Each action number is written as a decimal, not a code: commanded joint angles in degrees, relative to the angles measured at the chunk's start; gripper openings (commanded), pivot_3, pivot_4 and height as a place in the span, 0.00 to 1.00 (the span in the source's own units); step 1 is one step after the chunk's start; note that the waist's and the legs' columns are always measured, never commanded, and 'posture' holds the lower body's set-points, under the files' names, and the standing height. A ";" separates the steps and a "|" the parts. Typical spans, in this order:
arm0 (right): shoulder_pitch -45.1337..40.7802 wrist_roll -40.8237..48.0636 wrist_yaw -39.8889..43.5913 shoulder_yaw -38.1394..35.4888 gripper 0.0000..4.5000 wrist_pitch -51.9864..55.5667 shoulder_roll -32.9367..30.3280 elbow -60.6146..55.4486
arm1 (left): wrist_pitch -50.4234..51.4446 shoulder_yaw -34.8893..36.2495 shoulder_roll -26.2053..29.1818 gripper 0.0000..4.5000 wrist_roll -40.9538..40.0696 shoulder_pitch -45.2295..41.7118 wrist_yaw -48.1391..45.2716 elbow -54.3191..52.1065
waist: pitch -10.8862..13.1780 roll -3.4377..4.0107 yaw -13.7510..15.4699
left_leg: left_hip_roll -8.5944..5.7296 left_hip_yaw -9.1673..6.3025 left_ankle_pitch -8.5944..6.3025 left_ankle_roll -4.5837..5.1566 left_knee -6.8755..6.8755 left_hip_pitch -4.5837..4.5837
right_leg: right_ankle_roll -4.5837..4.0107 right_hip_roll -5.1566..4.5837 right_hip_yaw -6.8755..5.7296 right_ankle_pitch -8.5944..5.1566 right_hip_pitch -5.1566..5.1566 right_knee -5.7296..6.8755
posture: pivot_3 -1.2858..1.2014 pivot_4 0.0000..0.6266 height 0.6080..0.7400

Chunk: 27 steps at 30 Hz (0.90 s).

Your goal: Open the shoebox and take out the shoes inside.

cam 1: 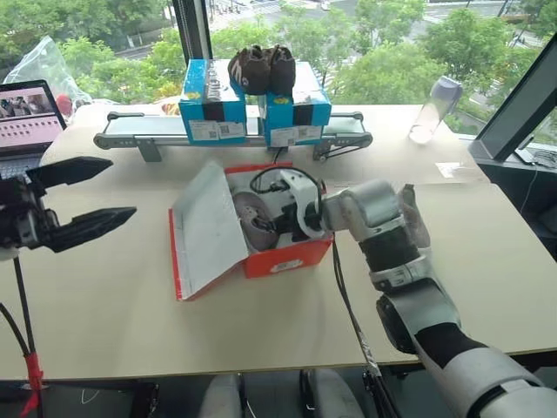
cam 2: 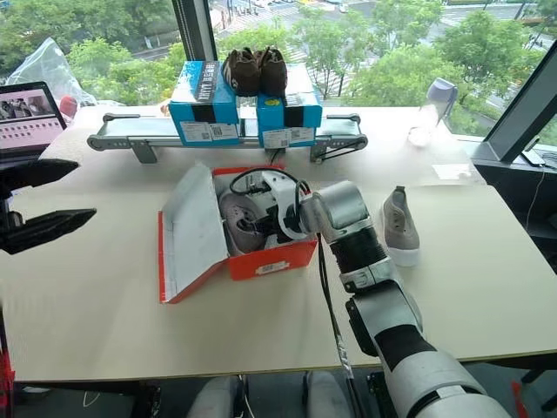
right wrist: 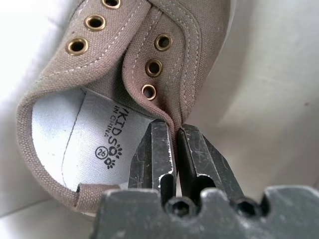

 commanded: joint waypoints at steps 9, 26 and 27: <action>-7.90 5.18 -2.54 -12.39 0.01 11.52 -0.92 -9.78 | -6.19 -4.19 -1.04 1.00 1.87 1.14 -1.19 2.66 | 0.00 0.00 -0.28 | -0.01 -0.01 0.00 0.00 0.00 -0.02 | 0.00 -0.05 -0.05 0.00 0.03 -0.06 | 0.52 0.24 1.00; 1.00 6.40 -3.44 -11.51 0.01 10.63 3.32 -2.58 | -6.43 -5.44 -0.31 1.00 1.62 1.31 -1.99 2.61 | 0.00 0.00 -0.79 | 0.00 -0.03 0.00 0.00 -0.04 -0.02 | 0.00 -0.02 -0.05 0.00 0.02 -0.05 | 0.52 0.24 1.00; 1.64 5.83 -3.53 -9.78 0.01 9.50 2.69 -2.23 | -6.45 -5.57 -0.32 1.00 1.65 1.33 -2.06 2.56 | 0.00 0.00 -0.79 | 0.00 -0.02 0.00 0.00 -0.03 -0.02 | 0.00 -0.03 -0.05 0.00 0.03 -0.05 | 0.52 0.24 1.00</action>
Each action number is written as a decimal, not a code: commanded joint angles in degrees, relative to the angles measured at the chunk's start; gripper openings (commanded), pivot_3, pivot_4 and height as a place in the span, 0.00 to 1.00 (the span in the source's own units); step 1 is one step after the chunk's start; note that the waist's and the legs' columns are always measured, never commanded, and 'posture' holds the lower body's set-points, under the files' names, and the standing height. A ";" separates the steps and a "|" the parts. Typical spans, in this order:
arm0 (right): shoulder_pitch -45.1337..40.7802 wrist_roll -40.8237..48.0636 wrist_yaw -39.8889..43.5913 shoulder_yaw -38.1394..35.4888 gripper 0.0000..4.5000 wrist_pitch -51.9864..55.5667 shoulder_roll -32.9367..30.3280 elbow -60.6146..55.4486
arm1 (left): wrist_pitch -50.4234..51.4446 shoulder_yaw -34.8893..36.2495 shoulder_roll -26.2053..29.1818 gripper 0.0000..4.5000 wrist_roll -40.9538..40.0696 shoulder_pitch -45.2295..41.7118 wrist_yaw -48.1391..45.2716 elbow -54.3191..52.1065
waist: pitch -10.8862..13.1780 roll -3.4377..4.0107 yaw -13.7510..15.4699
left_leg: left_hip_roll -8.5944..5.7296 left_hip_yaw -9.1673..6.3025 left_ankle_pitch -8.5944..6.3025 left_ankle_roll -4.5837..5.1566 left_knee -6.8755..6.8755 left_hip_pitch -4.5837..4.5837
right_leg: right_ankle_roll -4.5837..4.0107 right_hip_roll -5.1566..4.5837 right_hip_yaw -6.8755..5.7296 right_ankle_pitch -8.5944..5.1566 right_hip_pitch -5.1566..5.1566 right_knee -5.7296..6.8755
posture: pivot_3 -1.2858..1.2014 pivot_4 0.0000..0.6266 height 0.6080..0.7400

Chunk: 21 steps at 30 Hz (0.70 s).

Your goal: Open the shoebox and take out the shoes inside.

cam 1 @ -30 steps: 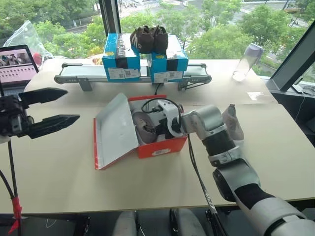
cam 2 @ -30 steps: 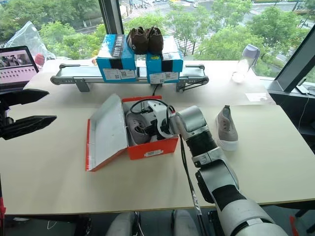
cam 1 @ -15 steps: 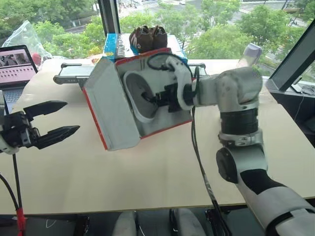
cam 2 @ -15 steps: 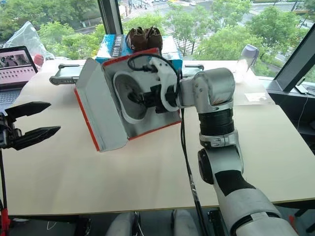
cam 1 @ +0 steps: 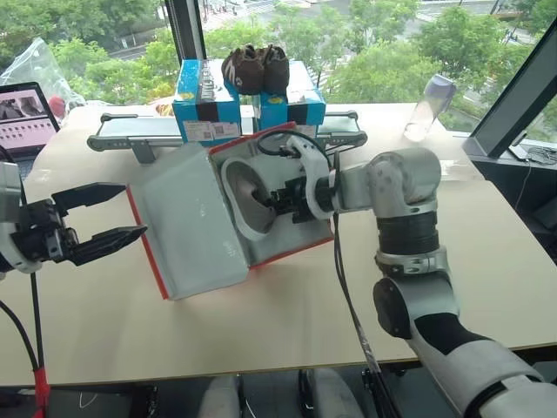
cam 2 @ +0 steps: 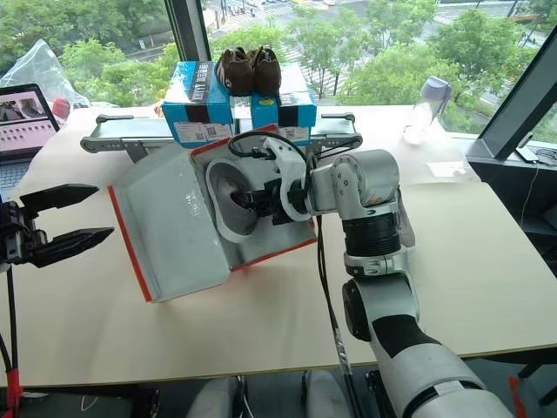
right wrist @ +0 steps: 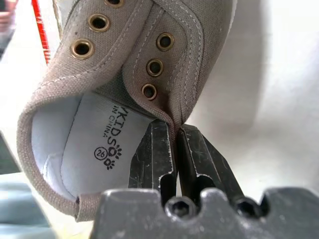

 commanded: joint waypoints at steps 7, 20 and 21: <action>3.09 -2.46 2.71 11.50 0.01 -10.61 -6.46 0.86 | -0.77 0.23 0.69 1.00 -0.82 -0.45 -0.09 -1.38 | 0.00 0.00 0.10 | -0.07 0.01 0.00 0.00 0.00 -0.01 | 0.03 -0.11 -0.02 -0.01 0.02 -0.06 | 0.52 0.24 1.00; -6.59 0.66 -0.34 0.27 0.01 -5.21 -5.29 -1.94 | -0.81 -0.96 0.93 1.00 -1.20 -0.37 -1.90 -1.39 | 0.02 0.01 0.05 | 0.00 -0.01 0.00 0.00 -0.04 -0.04 | 0.00 -0.01 -0.04 -0.02 -0.06 -0.03 | 0.52 0.24 1.00; -7.35 0.76 -0.47 -0.55 0.01 -4.75 -5.34 -2.05 | -0.86 -1.15 0.97 1.00 -1.17 -0.53 -2.07 -1.28 | 0.02 0.01 0.08 | 0.01 -0.02 0.00 0.00 -0.05 -0.04 | -0.02 -0.01 -0.05 -0.04 -0.05 -0.03 | 0.52 0.24 1.00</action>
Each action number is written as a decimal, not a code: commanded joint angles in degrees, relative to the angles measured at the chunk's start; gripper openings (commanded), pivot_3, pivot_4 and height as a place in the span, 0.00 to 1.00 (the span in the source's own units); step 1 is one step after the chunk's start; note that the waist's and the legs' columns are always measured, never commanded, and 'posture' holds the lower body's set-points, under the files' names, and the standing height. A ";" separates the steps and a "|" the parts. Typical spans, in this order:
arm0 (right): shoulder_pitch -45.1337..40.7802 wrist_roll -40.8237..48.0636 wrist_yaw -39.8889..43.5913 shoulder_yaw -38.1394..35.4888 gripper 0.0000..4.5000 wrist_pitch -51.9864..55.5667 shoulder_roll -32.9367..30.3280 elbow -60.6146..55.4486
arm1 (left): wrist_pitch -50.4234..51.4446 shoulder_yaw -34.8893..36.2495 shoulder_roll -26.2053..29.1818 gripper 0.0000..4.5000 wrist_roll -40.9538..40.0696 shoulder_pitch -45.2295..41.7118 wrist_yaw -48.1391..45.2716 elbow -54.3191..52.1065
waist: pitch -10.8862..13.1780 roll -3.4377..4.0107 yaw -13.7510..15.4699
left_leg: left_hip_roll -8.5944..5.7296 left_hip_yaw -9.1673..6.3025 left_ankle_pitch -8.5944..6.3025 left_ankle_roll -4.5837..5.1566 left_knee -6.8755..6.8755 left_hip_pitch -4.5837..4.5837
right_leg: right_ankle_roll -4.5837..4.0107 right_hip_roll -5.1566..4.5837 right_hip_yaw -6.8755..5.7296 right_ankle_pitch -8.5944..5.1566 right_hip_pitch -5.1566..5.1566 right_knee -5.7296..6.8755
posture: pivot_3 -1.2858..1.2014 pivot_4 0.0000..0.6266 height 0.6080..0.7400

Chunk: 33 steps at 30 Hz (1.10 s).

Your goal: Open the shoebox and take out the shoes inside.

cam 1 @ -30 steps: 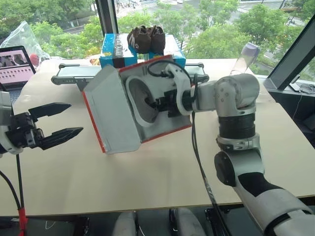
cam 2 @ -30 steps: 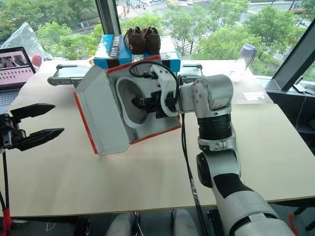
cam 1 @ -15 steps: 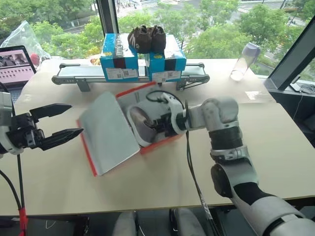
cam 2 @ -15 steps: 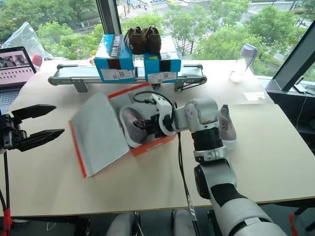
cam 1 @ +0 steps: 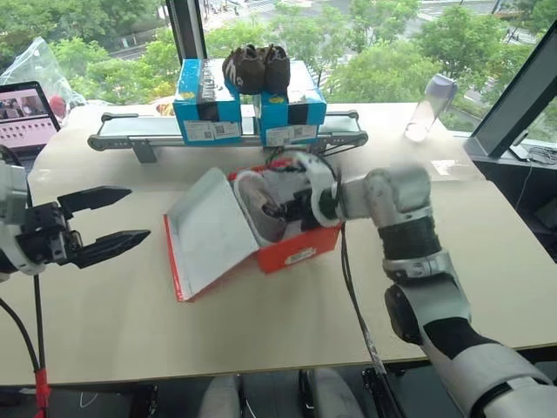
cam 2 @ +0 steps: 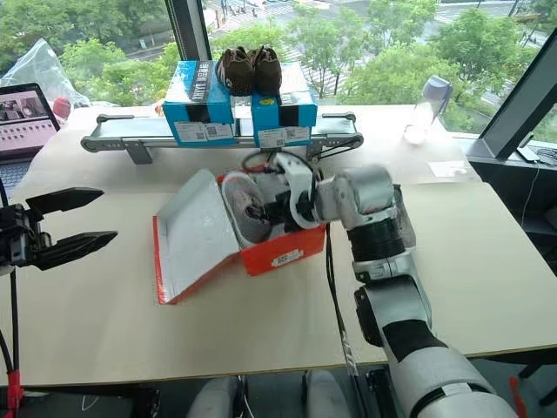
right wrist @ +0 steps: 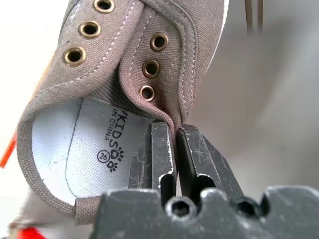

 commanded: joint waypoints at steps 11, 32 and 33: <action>-7.48 3.08 -3.70 -14.57 0.01 6.43 0.26 -3.21 | -1.31 -2.48 1.18 1.00 -0.45 -3.55 -2.26 0.65 | 0.00 0.00 0.08 | -0.03 -0.01 0.00 0.00 -0.01 -0.04 | 0.00 -0.06 -0.04 0.00 0.00 -0.03 | 0.52 0.24 1.00; 6.09 -5.05 7.50 2.70 0.01 -9.63 -35.78 1.01 | -1.29 -7.22 1.69 1.00 -0.75 -8.29 -4.37 2.27 | 0.01 0.01 -0.13 | -0.10 0.03 -0.03 0.05 -0.05 -0.18 | 0.04 -0.12 -0.03 -0.05 -0.06 -0.18 | 0.52 0.24 1.00; 7.49 -4.64 7.71 2.40 0.01 -9.10 -35.53 0.50 | -1.06 -7.45 1.90 1.00 -0.86 -8.66 -4.43 2.11 | 0.01 0.00 -0.08 | -0.10 0.04 -0.03 0.06 -0.05 -0.16 | 0.04 -0.11 0.00 -0.05 -0.07 -0.13 | 0.52 0.24 1.00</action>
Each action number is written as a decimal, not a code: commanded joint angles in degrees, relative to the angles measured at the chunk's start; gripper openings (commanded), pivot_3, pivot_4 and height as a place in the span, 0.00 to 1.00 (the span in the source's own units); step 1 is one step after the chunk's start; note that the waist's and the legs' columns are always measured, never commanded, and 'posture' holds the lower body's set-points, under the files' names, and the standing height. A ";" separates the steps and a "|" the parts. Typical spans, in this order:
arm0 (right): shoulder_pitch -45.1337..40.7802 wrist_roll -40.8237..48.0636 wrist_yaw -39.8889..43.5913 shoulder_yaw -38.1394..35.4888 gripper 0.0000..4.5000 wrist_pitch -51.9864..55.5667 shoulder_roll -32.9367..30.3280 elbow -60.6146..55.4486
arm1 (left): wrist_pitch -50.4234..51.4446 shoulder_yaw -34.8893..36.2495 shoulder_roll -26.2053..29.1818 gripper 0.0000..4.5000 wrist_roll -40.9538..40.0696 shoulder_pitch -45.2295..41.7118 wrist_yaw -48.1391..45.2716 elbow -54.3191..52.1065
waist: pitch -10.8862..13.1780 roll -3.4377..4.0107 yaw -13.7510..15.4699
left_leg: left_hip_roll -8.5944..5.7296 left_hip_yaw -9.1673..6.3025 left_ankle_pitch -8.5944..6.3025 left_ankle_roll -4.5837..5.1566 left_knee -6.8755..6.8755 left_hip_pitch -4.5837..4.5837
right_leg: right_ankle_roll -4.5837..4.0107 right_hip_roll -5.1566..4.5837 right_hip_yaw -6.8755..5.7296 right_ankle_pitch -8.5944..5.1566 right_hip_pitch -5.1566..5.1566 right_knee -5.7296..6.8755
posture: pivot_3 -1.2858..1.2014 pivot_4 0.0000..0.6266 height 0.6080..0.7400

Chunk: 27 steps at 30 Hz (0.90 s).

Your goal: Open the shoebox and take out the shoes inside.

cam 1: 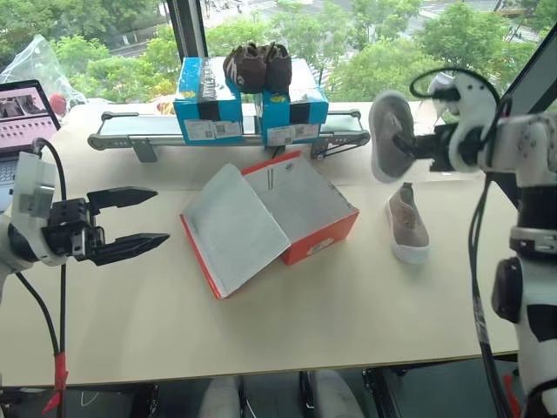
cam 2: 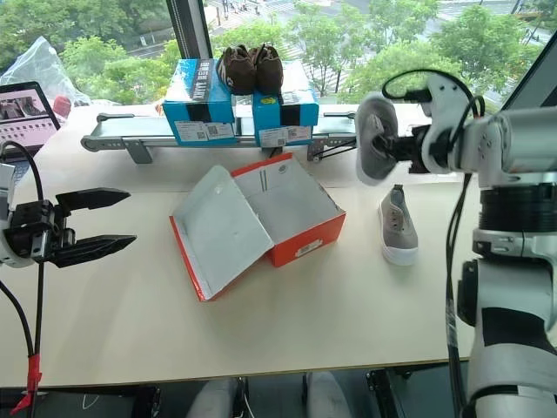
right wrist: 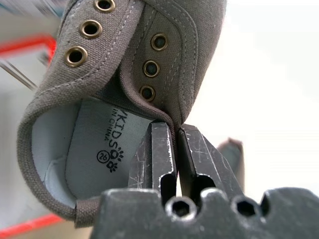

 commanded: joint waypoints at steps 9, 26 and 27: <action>9.46 1.43 0.05 -2.09 0.01 0.56 2.42 -6.62 | 0.67 -0.55 2.30 1.00 -1.37 -3.53 -0.51 -1.17 | 0.00 0.00 0.34 | -0.01 0.00 0.01 0.00 0.06 0.03 | 0.04 0.02 0.05 0.02 0.02 0.05 | 0.52 0.24 1.00; 14.61 1.99 -1.60 -2.72 0.60 2.98 3.52 -11.59 | 0.55 -0.05 2.01 1.00 -1.64 -3.52 0.47 -1.32 | 0.01 0.00 0.60 | -0.02 -0.01 0.01 0.00 0.11 0.04 | 0.07 0.03 0.07 0.04 0.05 0.06 | 0.52 0.24 1.00; 14.26 1.91 -1.83 -2.87 0.68 2.92 3.22 -11.98 | 0.48 -0.23 1.97 1.00 -1.59 -3.67 0.45 -1.19 | 0.01 0.00 0.63 | -0.02 0.00 0.01 0.00 0.11 0.04 | 0.08 0.03 0.07 0.04 0.05 0.06 | 0.52 0.24 1.00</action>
